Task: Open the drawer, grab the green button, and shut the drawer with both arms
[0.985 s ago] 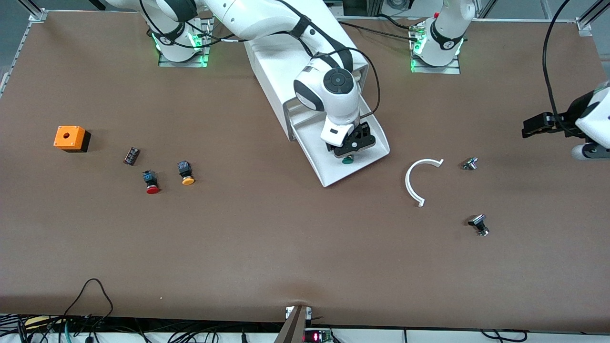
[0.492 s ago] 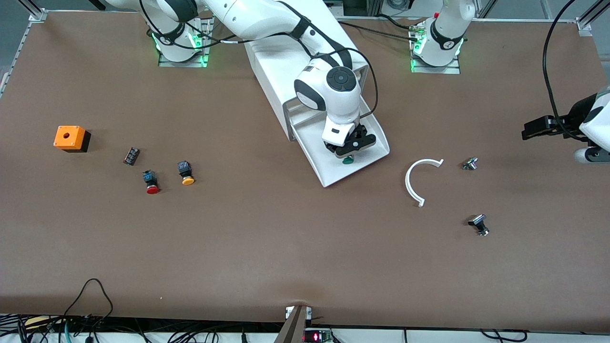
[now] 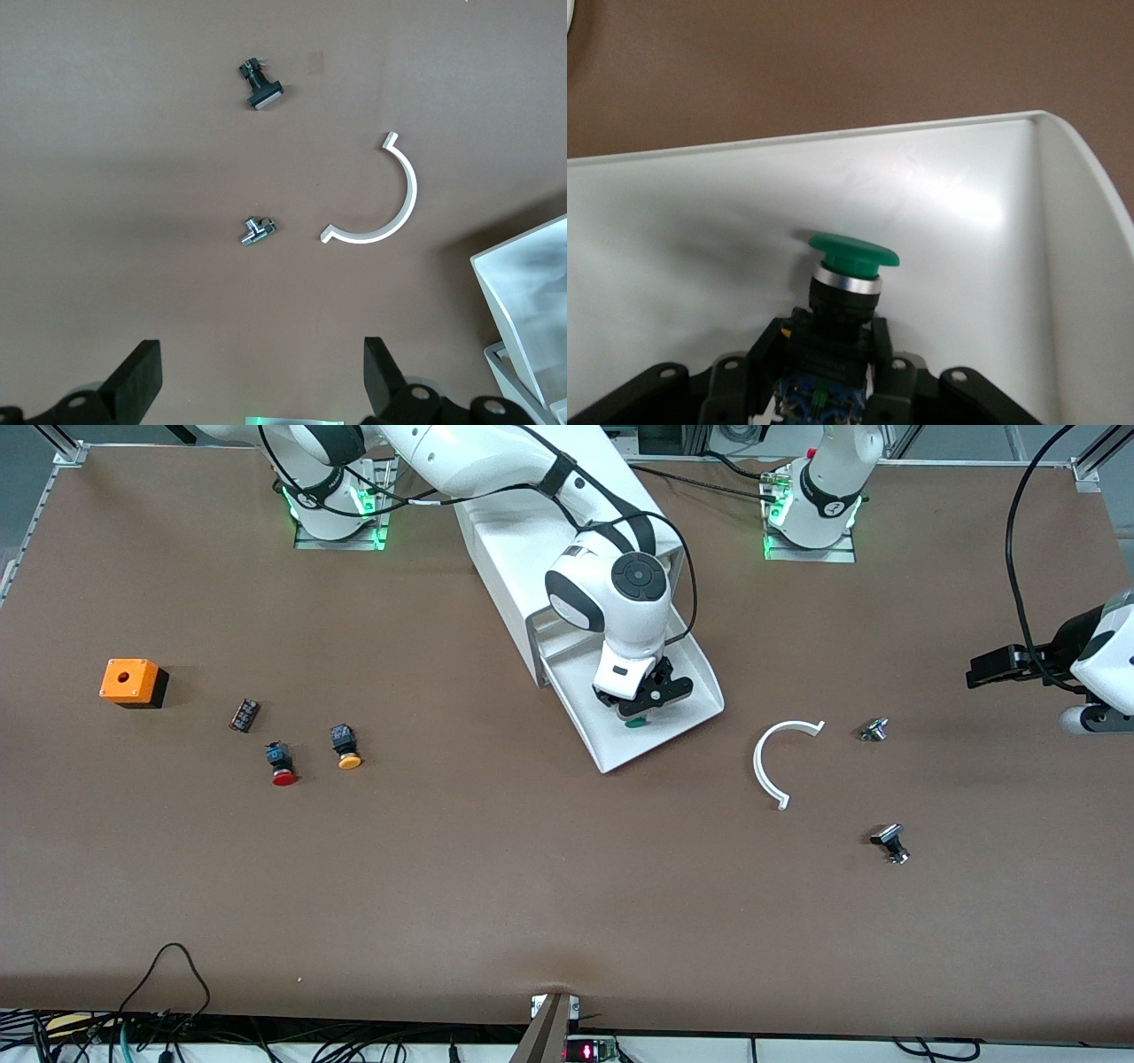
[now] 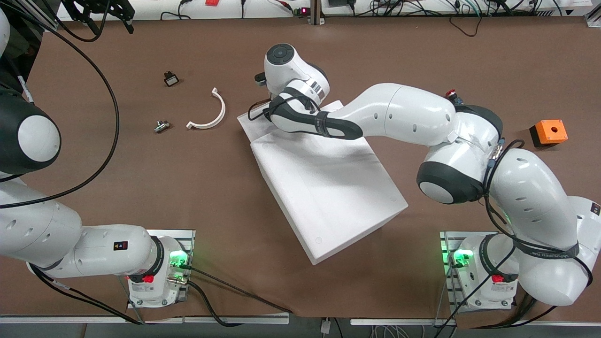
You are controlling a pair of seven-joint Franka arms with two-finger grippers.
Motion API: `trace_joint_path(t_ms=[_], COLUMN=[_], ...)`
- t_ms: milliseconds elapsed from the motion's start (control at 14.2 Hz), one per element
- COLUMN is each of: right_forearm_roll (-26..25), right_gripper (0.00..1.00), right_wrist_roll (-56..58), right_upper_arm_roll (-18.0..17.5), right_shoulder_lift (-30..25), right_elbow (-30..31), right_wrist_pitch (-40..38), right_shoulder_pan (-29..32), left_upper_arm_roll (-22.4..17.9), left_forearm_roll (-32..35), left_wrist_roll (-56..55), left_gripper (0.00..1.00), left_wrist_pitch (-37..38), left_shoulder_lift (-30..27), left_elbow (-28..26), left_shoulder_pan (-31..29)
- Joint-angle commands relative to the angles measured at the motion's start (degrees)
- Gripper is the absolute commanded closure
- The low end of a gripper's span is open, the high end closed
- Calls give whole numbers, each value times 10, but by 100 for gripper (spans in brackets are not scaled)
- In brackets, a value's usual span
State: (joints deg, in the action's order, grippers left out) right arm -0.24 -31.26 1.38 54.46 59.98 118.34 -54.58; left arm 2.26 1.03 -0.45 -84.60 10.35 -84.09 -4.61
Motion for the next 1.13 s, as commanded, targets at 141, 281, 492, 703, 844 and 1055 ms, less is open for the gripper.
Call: trace_joint_path(t_ms=[141,281,492,703,844,1055], right_forearm_roll=[-2,17,31,36,62,65], right_gripper=[99,99,99,99,100,100], right_wrist_roll=[12,40,80,169,229,340], right_upper_arm_roll=[-19,-19,-19,-19,-19,-18], right_shoulder_lift=[-17,-44,-95,-151,-178,-203], right_elbow=[-68,-69,-69,-69,-69,-69], right_wrist_pitch=[-86,-110,-166,-243,-273,-311], right_shoulder_pan=[3,12,36,84,130,201], left_upper_arm_roll=[-9,-9,-9,-10,-15,-16], left_forearm_roll=[-7,-5,-3,-4,-6,-9], left_wrist_roll=[3,4,3,44,40,38], left_gripper=[0,0,0,0,0,0], left_wrist_pitch=[8,6,4,5,5,3], left_shoulder_lift=[10,13,18,18,18,20], left_elbow=[17,17,17,17,17,17], left_shoulder_pan=[7,7,7,4,3,1])
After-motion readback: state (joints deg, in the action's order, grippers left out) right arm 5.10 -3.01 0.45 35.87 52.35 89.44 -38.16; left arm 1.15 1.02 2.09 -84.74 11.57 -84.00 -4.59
